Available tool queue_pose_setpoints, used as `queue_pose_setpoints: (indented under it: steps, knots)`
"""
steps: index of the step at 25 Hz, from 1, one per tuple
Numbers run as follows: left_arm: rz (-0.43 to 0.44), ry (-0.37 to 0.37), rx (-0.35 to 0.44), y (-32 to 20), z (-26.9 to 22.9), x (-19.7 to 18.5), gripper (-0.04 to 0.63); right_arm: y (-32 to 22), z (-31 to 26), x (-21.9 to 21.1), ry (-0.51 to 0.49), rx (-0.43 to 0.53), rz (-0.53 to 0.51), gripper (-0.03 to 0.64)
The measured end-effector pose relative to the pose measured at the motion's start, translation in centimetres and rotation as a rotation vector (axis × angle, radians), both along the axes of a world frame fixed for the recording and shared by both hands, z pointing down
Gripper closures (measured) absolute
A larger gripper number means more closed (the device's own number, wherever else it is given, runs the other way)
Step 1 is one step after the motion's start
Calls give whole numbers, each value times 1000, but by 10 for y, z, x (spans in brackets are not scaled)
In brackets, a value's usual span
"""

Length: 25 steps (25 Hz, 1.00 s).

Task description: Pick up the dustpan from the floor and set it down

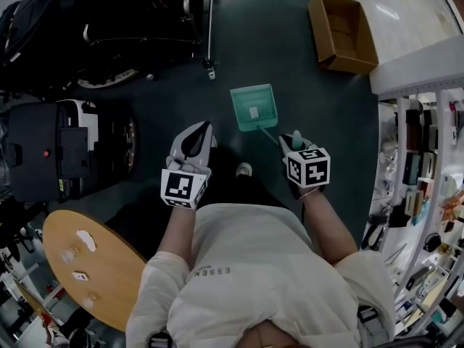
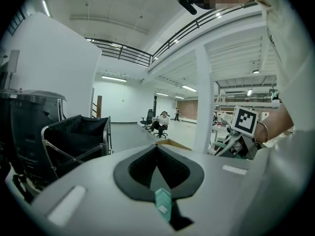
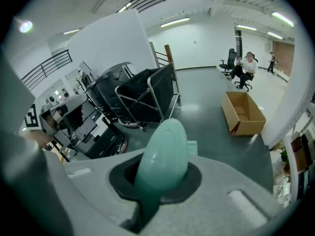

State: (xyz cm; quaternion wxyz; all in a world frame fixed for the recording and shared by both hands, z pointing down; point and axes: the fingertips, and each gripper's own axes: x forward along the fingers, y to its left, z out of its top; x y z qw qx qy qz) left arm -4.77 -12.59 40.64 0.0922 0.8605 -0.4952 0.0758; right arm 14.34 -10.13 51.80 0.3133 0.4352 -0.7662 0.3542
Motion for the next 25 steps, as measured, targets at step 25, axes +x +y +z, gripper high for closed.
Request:
queue_pose_setpoints:
  steps: [25]
  knots:
    - [-59, 103, -188, -135, 142, -59, 588, -144, 186, -88, 96, -203, 72, 617]
